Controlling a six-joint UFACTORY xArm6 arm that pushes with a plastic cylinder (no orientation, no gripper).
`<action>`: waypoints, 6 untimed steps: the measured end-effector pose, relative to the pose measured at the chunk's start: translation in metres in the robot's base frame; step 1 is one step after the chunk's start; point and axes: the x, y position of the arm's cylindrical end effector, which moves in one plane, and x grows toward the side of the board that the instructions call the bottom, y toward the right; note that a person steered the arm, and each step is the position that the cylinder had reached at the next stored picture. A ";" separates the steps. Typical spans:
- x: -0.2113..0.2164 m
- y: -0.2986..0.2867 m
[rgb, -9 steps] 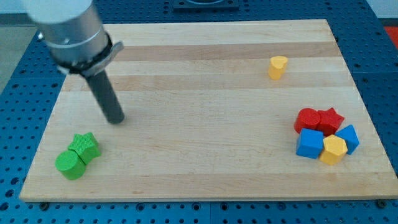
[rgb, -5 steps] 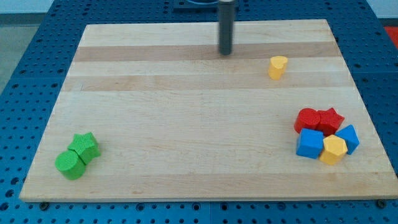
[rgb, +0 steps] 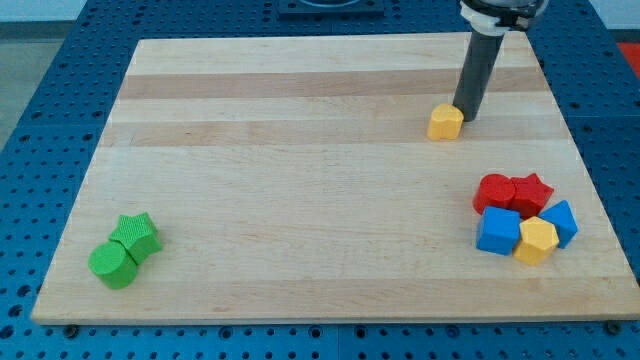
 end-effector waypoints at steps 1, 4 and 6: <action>-0.001 -0.023; 0.041 -0.050; 0.050 -0.056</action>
